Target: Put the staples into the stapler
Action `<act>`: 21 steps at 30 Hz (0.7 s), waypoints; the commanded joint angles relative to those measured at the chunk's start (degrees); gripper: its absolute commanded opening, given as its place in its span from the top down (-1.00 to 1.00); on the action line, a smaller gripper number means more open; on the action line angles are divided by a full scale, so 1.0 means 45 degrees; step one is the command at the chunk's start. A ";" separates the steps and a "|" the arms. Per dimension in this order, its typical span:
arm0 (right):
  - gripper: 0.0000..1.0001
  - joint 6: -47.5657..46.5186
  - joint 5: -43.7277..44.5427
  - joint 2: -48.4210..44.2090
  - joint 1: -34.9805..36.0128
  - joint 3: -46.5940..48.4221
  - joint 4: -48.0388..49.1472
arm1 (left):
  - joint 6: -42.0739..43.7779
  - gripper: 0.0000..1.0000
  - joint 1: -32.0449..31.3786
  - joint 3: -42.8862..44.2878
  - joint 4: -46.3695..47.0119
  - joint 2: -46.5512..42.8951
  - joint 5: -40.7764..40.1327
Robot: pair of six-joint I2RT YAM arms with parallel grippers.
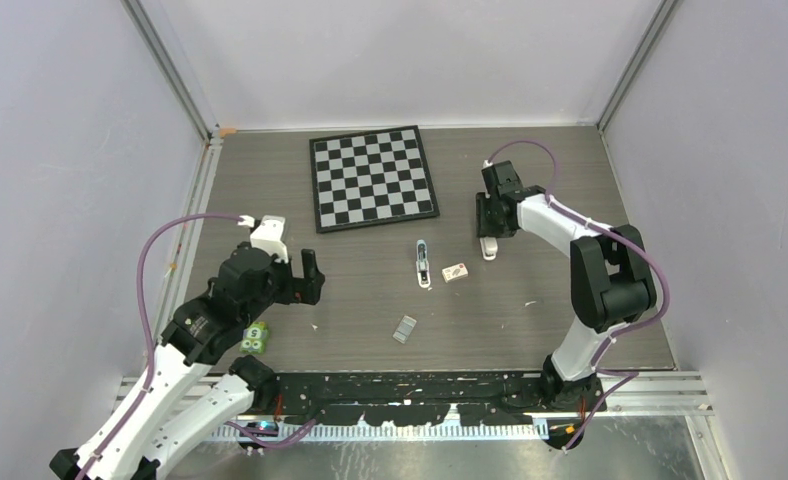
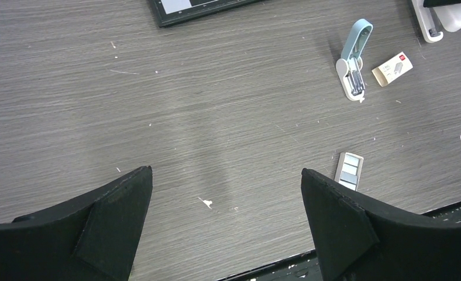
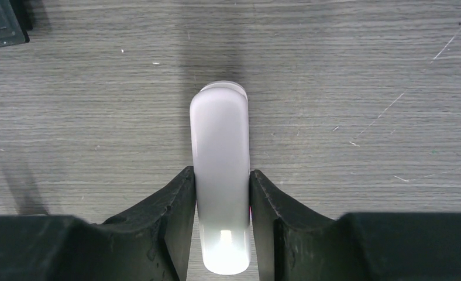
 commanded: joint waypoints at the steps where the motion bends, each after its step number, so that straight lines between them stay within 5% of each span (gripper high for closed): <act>1: 0.10 0.0062 -0.0228 -0.0369 -0.0041 0.0211 0.0144 | 0.0284 -0.99 -0.0036 0.0243 0.0209 0.0053 -0.0145; 11: -0.06 0.1072 -0.1085 -0.3041 0.0316 -0.0237 -0.1354 | 0.0301 -0.99 -0.0042 0.0178 0.0274 -0.0315 -0.0188; 21: 0.01 0.1423 -0.0320 -0.5923 0.4924 -0.2261 -0.0089 | 0.0304 -0.99 -0.0032 0.0127 0.0310 -0.0982 -0.0691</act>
